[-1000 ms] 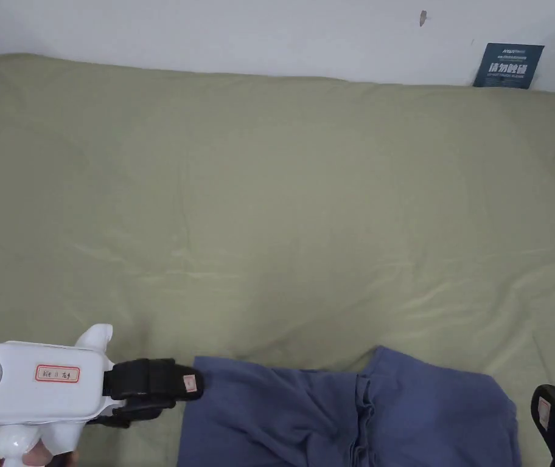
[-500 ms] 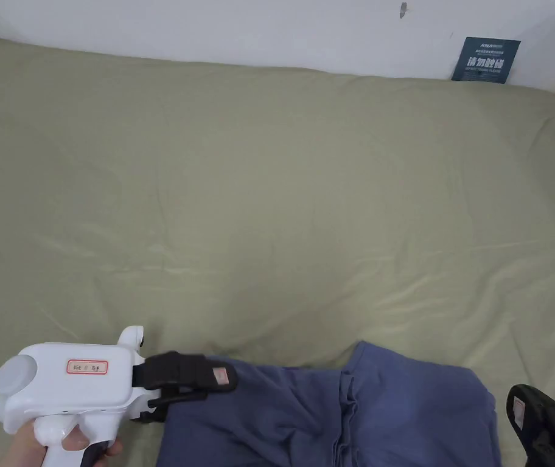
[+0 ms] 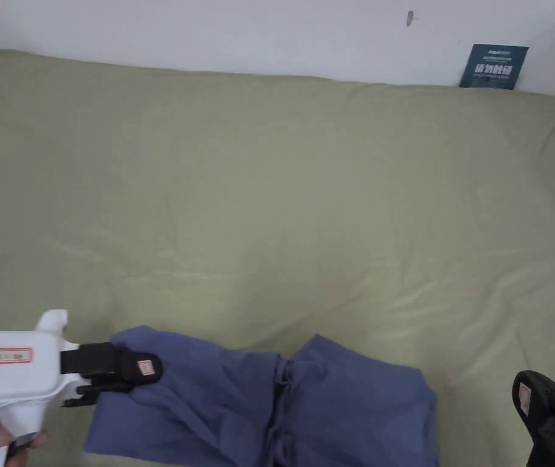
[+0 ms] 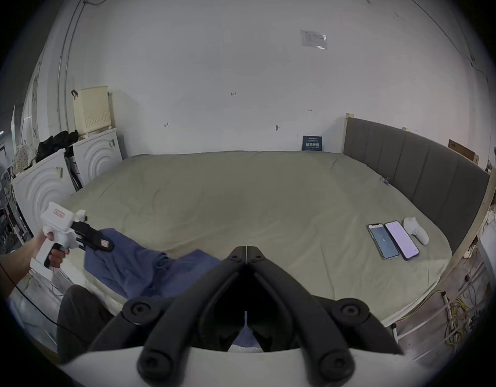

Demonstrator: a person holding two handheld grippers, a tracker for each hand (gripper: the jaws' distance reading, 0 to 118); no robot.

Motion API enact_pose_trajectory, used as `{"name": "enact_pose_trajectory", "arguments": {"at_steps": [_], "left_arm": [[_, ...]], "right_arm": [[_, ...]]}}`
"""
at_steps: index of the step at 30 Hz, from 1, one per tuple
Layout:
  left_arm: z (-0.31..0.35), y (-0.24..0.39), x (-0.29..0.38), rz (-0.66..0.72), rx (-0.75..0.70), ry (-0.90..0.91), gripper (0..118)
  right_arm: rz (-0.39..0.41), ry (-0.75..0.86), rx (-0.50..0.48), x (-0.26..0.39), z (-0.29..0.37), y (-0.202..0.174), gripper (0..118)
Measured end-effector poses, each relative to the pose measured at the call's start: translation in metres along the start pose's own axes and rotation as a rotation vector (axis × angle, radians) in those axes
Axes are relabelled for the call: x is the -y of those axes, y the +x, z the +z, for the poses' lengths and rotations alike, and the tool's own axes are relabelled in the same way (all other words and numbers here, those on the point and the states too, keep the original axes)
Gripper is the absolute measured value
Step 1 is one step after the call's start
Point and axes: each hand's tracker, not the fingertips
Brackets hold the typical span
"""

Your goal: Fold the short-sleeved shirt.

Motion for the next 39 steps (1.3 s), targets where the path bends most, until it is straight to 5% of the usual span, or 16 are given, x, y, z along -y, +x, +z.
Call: {"name": "enact_pose_trajectory", "arguments": {"at_steps": [8, 11, 26, 27, 28, 29, 30, 37, 39], "left_arm": [[0.074, 0.031, 0.004, -0.1, -0.266, 0.097, 9], [0.063, 0.062, 0.012, -0.132, -0.23, 0.07, 9], [-0.121, 0.176, 0.063, -0.357, -0.41, -0.091, 11], [-0.138, 0.18, 0.069, -0.382, -0.424, -0.124, 20], [-0.151, 0.179, 0.072, -0.385, -0.415, -0.129, 51], [-0.164, 0.175, 0.077, -0.376, -0.38, -0.123, 104], [-0.172, 0.17, 0.078, -0.382, -0.309, -0.145, 118], [-0.123, 0.16, 0.072, -0.318, -0.16, -0.059, 117], [-0.1, 0.151, 0.067, -0.312, -0.111, -0.038, 97]], "right_arm": [[0.004, 0.019, -0.039, 0.005, -0.004, -0.001, 0], [0.003, 0.034, -0.038, 0.006, -0.001, -0.001, 0], [0.082, 0.195, 0.143, -0.017, 0.032, 0.013, 0], [0.097, 0.206, 0.166, -0.019, 0.035, 0.013, 0], [0.103, 0.214, 0.171, -0.021, 0.037, 0.014, 0], [0.103, 0.224, 0.175, -0.023, 0.039, 0.015, 0], [0.102, 0.229, 0.181, -0.025, 0.04, 0.015, 0], [0.08, 0.231, 0.184, -0.027, 0.04, 0.02, 0], [0.076, 0.222, 0.18, -0.025, 0.038, 0.02, 0]]}}
